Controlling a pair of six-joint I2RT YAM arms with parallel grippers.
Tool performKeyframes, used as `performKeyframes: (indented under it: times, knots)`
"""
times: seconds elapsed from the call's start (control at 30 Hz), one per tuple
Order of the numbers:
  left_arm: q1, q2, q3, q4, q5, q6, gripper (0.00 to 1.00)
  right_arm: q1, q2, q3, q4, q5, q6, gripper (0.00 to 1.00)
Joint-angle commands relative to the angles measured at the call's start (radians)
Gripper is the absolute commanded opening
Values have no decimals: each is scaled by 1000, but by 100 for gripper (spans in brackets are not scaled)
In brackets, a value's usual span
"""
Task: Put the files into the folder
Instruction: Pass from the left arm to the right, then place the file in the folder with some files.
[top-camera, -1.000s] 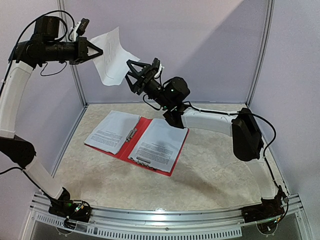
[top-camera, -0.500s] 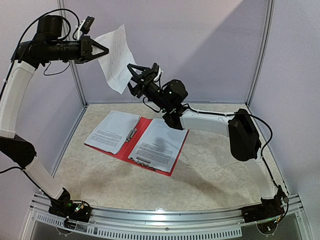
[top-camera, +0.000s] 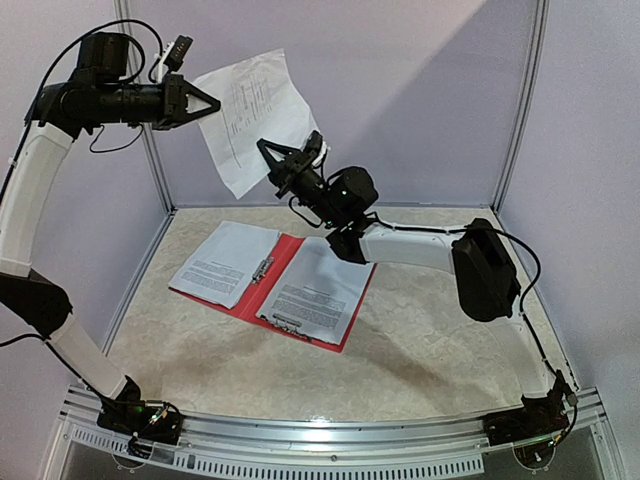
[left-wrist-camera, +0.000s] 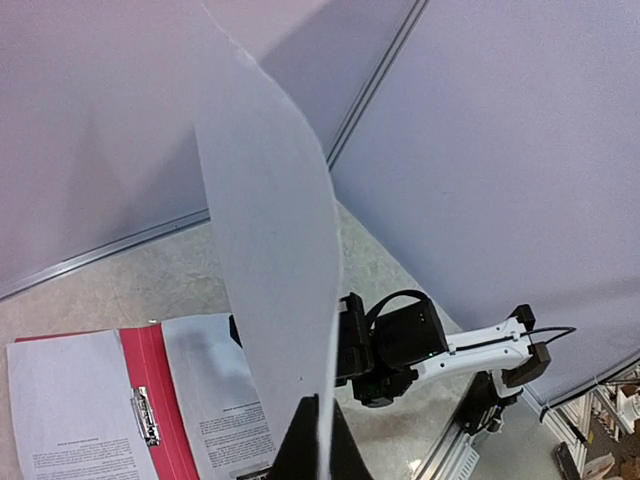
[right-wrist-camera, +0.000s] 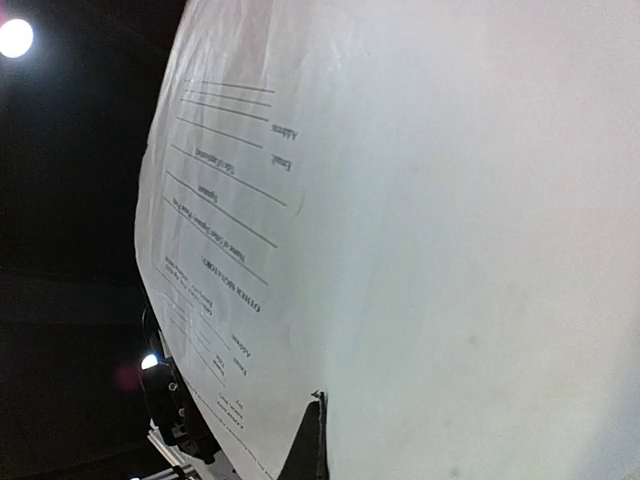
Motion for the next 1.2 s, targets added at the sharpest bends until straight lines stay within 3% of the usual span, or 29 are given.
performKeyframes:
  times: [0.0,0.13,0.17,0.33,0.47,0.63,0.87,1.0,1.17]
  knots:
    - [8,-22,-46,-6,-27,-18,6,-19,-26,-82,59,8,-10,0]
    - [18,-23,-40,-81,-181,97,94,-39,-109,-242,48,-7,-46,0]
    - [21,-25,-36,-101,-242,144,99,-47,-132,-290,40,-16,-61,0]
    - [45,-68,-151,-111,-459,452,100,-118,-279,-500,-107,-170,-224,0]
    - [61,-144,-424,-54,-550,603,100,-166,-336,-551,-395,-345,-429,0]
    - [75,-197,-780,73,-573,668,100,-179,-343,-522,-772,-393,-762,0]
    - [81,-109,-1124,305,-654,701,100,-208,-297,-598,-769,-423,-823,0]
    - [81,-29,-1180,391,-716,694,100,-215,-271,-625,-743,-420,-824,0]
    - [81,12,-1197,422,-692,661,99,-216,-264,-668,-704,-400,-827,0]
